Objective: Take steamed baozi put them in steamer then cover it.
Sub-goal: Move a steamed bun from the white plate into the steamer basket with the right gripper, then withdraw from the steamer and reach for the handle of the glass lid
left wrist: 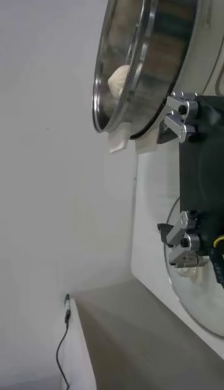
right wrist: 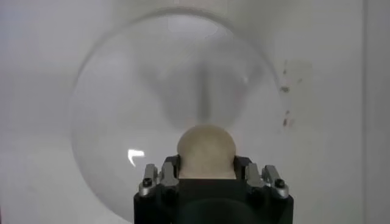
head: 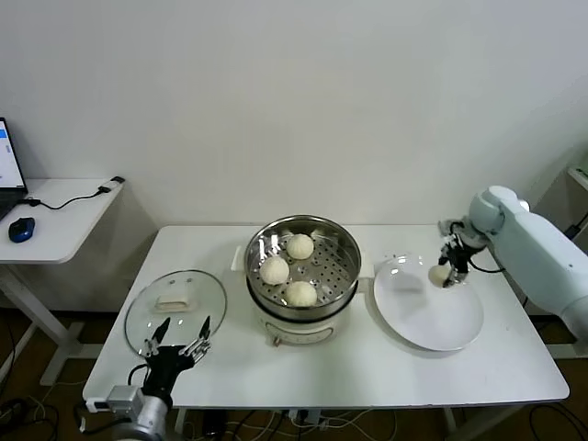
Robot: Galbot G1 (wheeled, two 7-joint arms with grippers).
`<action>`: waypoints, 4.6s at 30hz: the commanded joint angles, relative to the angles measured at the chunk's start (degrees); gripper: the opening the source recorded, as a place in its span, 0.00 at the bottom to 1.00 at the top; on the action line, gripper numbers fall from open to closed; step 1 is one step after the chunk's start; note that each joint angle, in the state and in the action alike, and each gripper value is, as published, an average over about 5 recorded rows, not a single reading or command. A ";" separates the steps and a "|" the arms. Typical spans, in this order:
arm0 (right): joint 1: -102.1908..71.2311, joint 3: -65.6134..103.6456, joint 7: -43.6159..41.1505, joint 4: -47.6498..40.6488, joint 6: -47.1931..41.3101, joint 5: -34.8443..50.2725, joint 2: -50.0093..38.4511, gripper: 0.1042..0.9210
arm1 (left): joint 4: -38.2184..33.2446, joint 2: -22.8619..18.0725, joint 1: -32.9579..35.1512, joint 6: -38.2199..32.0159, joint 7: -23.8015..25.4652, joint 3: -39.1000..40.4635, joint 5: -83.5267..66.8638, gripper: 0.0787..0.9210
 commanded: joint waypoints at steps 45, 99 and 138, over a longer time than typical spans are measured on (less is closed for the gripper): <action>14.16 -27.14 -0.88 2.39 -8.26 8.16 24.92 0.59 | -0.44 1.20 -1.05 0.54 -0.42 -2.02 -1.01 0.88; -32.40 44.95 47.66 36.02 0.12 35.50 -1.93 0.88 | 3.84 0.05 -8.04 -5.31 -2.72 -1.56 -3.27 0.88; -90.45 76.90 65.44 44.24 21.96 51.28 16.04 0.88 | 24.77 7.20 -12.45 -25.64 -10.31 -5.57 86.67 0.88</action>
